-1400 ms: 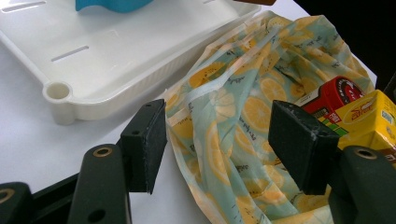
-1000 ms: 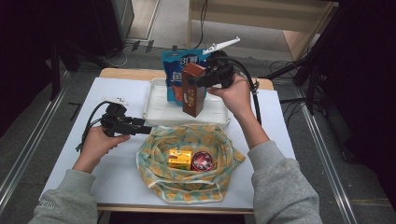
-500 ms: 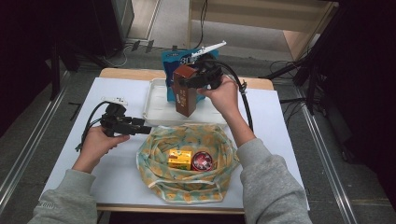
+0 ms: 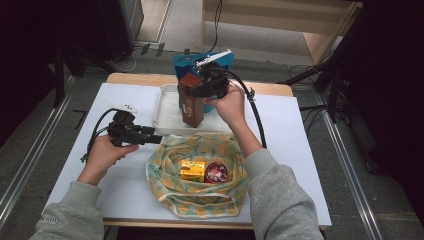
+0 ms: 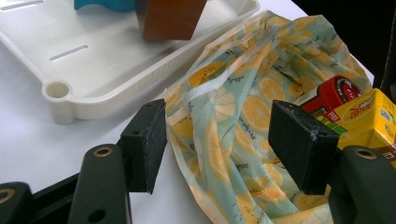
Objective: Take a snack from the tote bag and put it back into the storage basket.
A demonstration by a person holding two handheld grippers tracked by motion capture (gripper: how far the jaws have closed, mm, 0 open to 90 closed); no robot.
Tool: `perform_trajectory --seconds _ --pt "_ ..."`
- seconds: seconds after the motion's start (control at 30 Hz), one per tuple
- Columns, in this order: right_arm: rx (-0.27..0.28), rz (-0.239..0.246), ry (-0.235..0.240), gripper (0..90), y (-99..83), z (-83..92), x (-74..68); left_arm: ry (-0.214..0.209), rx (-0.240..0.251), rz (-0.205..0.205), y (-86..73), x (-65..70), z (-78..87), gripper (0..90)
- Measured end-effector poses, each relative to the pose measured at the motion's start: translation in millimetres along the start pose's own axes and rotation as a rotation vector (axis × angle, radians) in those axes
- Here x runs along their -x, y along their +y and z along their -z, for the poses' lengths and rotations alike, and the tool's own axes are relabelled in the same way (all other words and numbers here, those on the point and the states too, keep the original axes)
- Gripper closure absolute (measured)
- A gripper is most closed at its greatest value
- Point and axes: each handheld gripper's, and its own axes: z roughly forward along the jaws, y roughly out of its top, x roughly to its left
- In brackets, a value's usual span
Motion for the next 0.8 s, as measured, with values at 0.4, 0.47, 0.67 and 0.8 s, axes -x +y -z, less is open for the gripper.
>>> perform_trajectory --seconds 0.4,0.47,0.67,0.8 --pt "0.004 -0.005 0.016 42.6 -13.2 -13.9 -1.8 0.001 -0.005 0.004 -0.3 -0.7 -0.8 37.8" --pt "0.011 -0.001 0.016 42.6 -14.9 -13.7 -1.7 0.0 -0.006 0.001 -0.3 -0.6 -0.9 37.8" --pt "0.009 0.018 0.018 42.8 -20.0 -10.5 -3.5 0.0 -0.009 0.001 -0.4 -0.7 -1.3 37.8" --pt "0.014 0.007 0.023 42.9 -25.4 -6.3 -0.1 0.001 -0.005 0.002 -0.3 0.1 -1.4 37.8"
